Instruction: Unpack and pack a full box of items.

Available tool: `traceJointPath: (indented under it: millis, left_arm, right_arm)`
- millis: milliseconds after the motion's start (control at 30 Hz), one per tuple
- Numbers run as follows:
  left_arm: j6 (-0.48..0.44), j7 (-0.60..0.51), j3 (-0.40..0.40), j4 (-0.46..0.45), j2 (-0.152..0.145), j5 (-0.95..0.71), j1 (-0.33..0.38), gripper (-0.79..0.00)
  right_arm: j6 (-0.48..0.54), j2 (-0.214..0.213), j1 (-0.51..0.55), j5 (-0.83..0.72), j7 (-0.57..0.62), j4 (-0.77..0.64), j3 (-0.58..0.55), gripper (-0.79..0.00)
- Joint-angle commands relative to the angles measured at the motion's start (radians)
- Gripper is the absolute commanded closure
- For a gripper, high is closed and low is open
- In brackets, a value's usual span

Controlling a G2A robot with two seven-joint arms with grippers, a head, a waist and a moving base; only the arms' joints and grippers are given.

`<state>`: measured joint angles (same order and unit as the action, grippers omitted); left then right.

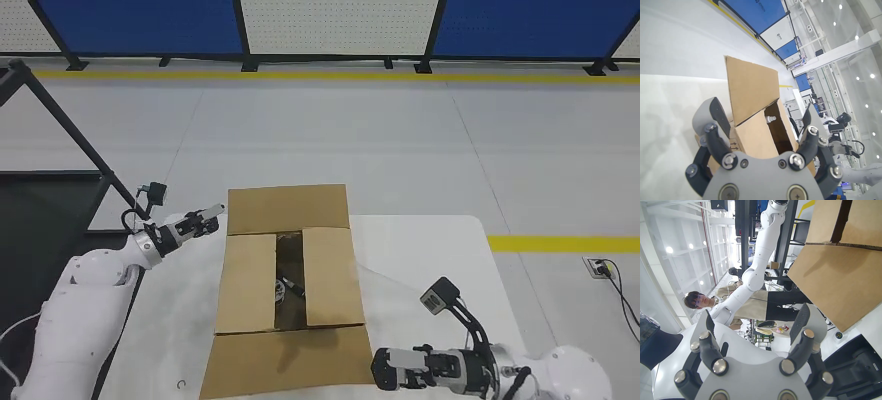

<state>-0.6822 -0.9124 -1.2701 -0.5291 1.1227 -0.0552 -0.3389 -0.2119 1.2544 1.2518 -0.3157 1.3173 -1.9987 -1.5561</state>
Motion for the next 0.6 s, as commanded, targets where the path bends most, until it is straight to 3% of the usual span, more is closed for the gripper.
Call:
traceJointPath:
  millis: [0, 333, 567]
  left_arm:
    - [-0.024, 0.018, 0.025, 0.055, 0.013, 0.008, 0.027, -0.785]
    - [-0.086, 0.081, 0.093, 0.21, 0.071, -0.006, 0.113, -0.785]
    - [-0.123, 0.063, 0.096, 0.258, 0.085, -0.042, 0.141, -0.785]
  right_arm:
    - [-0.003, -0.004, 0.01, 0.0, -0.004, -0.008, -0.002, -0.785]
    - [-0.006, -0.02, 0.035, -0.016, -0.031, 0.012, 0.032, -0.785]
    - [-0.004, -0.03, 0.03, -0.021, -0.049, 0.041, 0.056, -0.785]
